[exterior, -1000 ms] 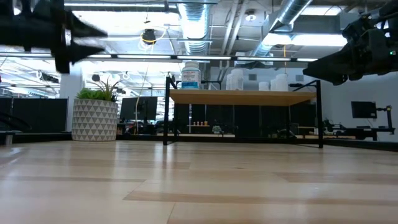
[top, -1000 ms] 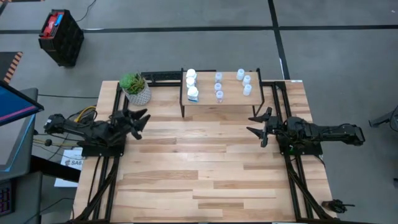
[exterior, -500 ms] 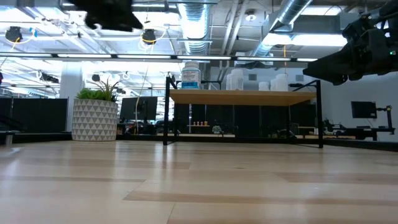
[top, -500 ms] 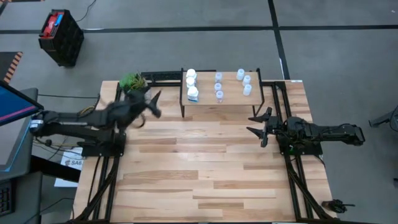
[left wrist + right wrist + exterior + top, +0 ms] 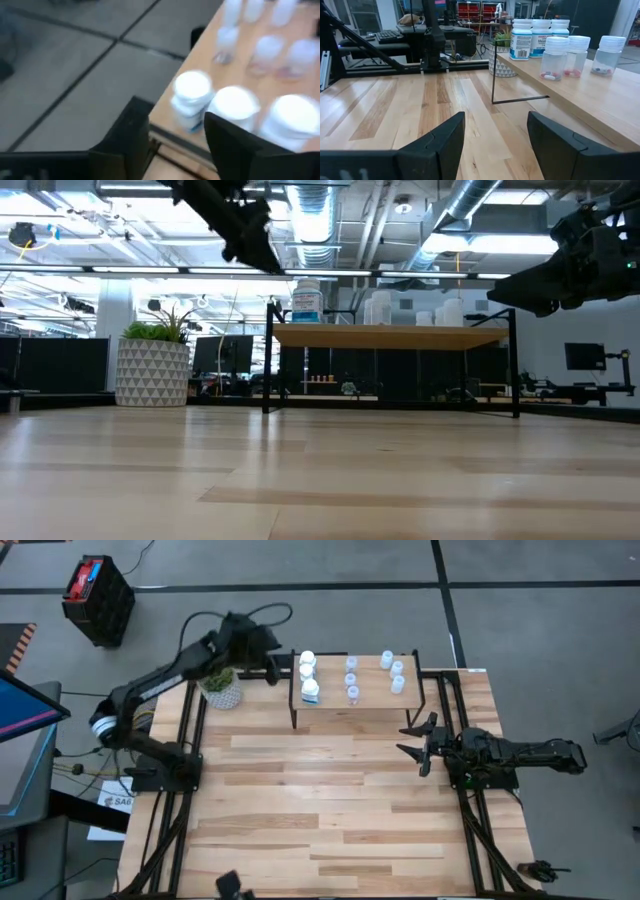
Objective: Pick and place medicine bottles onto shelf by color
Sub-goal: Adjust the big white pill bottles on the shelf
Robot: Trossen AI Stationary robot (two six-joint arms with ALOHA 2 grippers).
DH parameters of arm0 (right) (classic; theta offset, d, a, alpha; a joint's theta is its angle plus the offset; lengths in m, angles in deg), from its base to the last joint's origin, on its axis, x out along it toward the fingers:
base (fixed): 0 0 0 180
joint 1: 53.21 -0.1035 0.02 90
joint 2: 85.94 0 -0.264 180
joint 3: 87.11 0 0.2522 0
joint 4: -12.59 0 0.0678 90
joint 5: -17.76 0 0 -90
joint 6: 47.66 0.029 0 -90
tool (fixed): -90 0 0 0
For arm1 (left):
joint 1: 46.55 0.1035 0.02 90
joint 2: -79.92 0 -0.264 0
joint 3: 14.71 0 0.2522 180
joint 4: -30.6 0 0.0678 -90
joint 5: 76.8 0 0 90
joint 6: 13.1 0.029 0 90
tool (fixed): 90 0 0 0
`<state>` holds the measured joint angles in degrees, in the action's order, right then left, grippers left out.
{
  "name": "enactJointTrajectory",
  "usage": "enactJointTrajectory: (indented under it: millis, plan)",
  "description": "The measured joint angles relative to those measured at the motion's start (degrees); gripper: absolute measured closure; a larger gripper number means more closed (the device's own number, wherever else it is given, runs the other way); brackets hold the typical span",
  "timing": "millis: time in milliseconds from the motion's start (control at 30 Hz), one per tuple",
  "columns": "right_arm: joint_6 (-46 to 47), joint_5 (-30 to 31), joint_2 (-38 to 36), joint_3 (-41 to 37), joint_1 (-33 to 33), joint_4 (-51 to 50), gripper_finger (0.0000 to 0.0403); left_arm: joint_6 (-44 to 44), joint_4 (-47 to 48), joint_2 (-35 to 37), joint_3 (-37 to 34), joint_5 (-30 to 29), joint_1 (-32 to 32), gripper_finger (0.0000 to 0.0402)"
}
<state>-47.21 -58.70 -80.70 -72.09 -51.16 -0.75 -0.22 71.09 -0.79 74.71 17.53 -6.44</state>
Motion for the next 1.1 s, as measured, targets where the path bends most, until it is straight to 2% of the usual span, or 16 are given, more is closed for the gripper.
enactJointTrajectory:
  millis: [233, 300, 500, 667, 1100]
  plan:
    - [0.01, 0.00, -0.02, 0.00, 0.01, -0.01, 0.0164, 1.30, 3.42, -7.96, 4.23, 0.63, -0.52, 0.0365]
    - [0.02, 0.00, -0.01, 0.00, 0.00, -0.01, 0.0164, 1.30, 3.59, -8.91, 4.51, 0.43, -0.89, 0.0391]
    - [0.02, 0.00, -0.01, 0.00, 0.00, -0.02, 0.0164, 1.06, 6.43, -9.32, 5.97, -0.50, -1.22, 0.0393]
    - [0.02, 0.00, -0.02, 0.00, 0.00, -0.02, 0.0164, 1.06, 10.07, -9.36, 6.75, 0.98, -1.51, 0.0400]
    - [0.04, 0.00, 0.00, 0.00, 0.00, -0.02, 0.0164, 1.03, 5.54, -11.33, 6.71, -0.32, -5.47, 0.0401]
